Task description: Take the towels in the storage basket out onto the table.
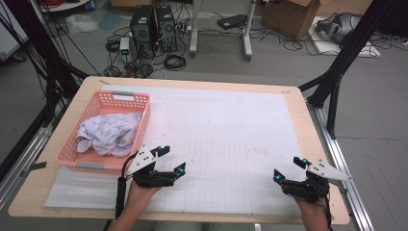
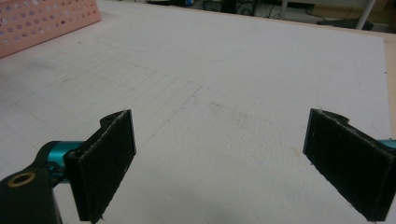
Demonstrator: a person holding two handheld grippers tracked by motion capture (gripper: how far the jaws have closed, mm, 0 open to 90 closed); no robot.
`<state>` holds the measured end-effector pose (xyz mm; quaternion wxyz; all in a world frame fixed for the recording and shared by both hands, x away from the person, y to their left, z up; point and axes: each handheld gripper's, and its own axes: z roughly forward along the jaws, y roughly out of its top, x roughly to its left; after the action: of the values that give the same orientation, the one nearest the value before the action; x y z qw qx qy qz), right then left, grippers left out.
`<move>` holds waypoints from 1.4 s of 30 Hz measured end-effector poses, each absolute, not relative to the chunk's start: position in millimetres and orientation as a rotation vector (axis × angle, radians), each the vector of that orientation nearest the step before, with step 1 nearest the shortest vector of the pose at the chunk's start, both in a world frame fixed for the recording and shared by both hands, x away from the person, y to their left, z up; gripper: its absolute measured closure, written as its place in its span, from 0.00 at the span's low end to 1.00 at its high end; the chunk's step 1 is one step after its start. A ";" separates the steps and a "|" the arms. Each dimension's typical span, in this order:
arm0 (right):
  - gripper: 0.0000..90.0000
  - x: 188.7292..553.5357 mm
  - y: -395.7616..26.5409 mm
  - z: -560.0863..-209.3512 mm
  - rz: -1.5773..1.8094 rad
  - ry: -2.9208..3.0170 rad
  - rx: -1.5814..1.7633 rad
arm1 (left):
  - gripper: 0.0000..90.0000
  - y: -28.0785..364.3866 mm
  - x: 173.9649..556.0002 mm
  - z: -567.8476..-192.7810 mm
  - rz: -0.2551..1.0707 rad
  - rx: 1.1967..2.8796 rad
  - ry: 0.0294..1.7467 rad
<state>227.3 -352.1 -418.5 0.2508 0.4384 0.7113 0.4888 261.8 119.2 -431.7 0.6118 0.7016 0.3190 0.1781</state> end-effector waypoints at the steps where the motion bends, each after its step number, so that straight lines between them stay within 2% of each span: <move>1: 0.09 227.7 -352.4 -418.7 1.331 1.938 1.194 | 0.18 119.1 261.6 -431.6 0.405 1.619 0.736; 42: 0.09 226.7 -352.6 -419.6 1.358 1.961 1.194 | 0.18 121.7 261.3 -425.7 0.401 1.618 0.724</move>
<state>226.7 -352.6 -419.6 0.2348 0.4350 0.7146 0.4949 261.3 121.7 -425.7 0.6147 0.7023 0.3141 0.1739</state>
